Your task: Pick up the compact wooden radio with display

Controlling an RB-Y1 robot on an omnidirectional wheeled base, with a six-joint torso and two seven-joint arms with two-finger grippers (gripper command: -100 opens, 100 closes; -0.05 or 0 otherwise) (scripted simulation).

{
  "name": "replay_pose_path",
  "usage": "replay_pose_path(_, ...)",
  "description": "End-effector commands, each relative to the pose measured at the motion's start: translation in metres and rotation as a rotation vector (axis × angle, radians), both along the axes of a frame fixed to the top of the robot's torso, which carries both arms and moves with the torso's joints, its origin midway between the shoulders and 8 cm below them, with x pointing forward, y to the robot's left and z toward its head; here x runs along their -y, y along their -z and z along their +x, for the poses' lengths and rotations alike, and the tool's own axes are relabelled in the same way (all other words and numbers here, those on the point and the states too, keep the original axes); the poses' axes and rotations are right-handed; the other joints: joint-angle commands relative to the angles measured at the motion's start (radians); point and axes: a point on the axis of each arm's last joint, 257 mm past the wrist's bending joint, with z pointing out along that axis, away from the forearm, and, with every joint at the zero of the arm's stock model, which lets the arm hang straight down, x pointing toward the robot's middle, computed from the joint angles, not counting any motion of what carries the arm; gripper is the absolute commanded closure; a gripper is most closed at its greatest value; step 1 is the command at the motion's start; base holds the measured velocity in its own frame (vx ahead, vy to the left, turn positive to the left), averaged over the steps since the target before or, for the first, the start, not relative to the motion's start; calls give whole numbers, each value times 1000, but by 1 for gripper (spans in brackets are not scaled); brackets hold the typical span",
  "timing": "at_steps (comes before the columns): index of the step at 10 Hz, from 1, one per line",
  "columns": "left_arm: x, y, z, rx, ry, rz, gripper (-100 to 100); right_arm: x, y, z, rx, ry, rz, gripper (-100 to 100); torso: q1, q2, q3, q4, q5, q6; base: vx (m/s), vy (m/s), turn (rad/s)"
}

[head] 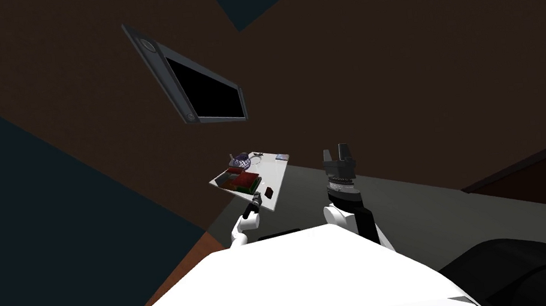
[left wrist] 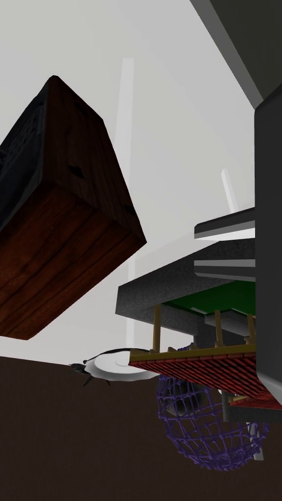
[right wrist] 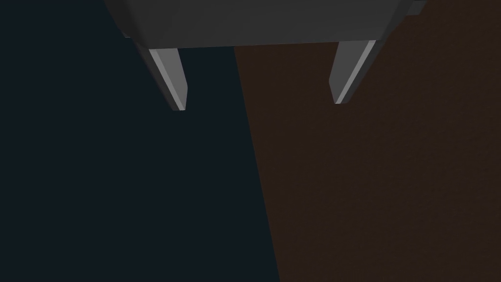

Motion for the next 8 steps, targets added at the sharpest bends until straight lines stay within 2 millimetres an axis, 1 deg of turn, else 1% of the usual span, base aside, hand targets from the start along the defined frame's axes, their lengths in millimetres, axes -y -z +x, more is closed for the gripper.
replay_pose_path(1,-1,-1,-8,-7,1,-2,100,0,0,0,0,0,0,0,0,0,0,0,0,0,33,-16,32)
replay_pose_path(2,0,-12,-1,19,1,-6,100,0,0,0,0,0,0,0,0,0,0,1,0,0,12,-6,1)
replay_pose_path(3,4,3,-21,-29,15,-2,100,0,0,0,0,0,0,0,0,0,1,2,0,0,33,-8,44)
replay_pose_path(4,2,5,-26,-32,9,-4,100,0,0,0,0,0,0,0,0,0,0,0,0,0,32,-15,28)
replay_pose_path(6,4,-18,-14,18,9,-12,100,0,0,0,0,0,0,0,0,1,1,2,-1,0,5,-4,2)
replay_pose_path(7,1,-11,-17,1,9,-9,100,0,0,0,0,0,0,0,0,2,2,3,-1,0,0,0,0)
replay_pose_path(8,1,-13,-15,6,9,-10,0,0,0,0,0,0,0,0,0,2,2,2,-1,0,0,0,0)
